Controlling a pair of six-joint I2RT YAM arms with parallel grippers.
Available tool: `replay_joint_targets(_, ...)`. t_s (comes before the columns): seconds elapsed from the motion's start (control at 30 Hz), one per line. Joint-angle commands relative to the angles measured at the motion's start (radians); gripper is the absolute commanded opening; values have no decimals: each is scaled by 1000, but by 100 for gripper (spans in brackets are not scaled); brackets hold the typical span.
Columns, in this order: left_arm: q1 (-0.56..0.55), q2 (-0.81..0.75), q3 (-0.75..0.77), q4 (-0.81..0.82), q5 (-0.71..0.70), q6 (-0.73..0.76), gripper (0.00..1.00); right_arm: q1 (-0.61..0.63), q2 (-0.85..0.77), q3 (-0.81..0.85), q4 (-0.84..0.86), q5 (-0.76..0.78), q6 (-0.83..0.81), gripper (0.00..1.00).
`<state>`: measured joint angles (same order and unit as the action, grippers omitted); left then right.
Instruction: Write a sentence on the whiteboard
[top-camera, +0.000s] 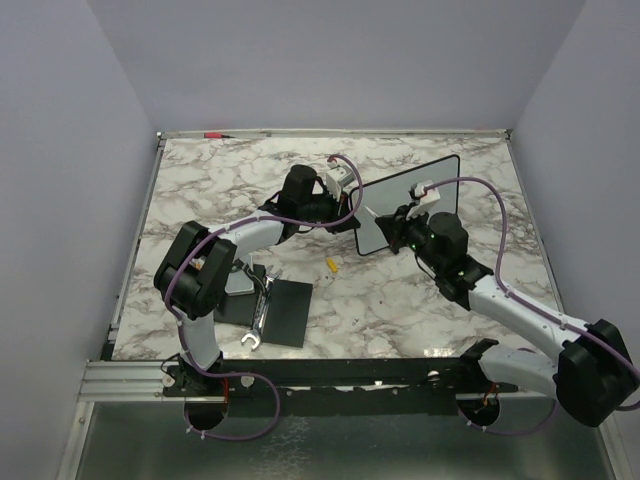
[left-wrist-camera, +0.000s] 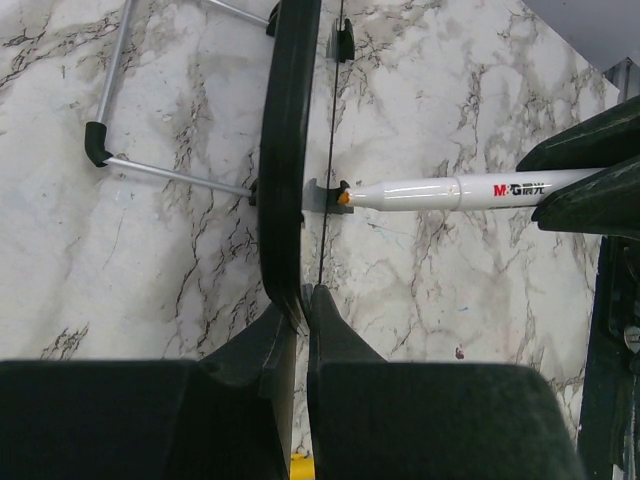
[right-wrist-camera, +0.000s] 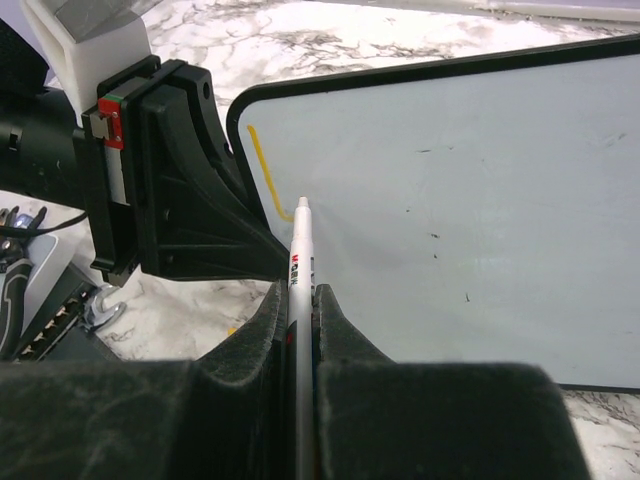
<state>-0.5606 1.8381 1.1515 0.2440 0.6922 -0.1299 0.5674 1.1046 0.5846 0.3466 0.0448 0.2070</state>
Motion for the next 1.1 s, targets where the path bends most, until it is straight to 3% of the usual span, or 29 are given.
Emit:
replay_joint_targets(0.0, -15, -10, 14, -34, 9, 29, 0, -4, 18, 35, 40, 25, -22, 1)
replay_joint_targets(1.07, -19, -9, 21, -48, 9, 41, 0, -3, 61, 19, 51, -39, -52, 1)
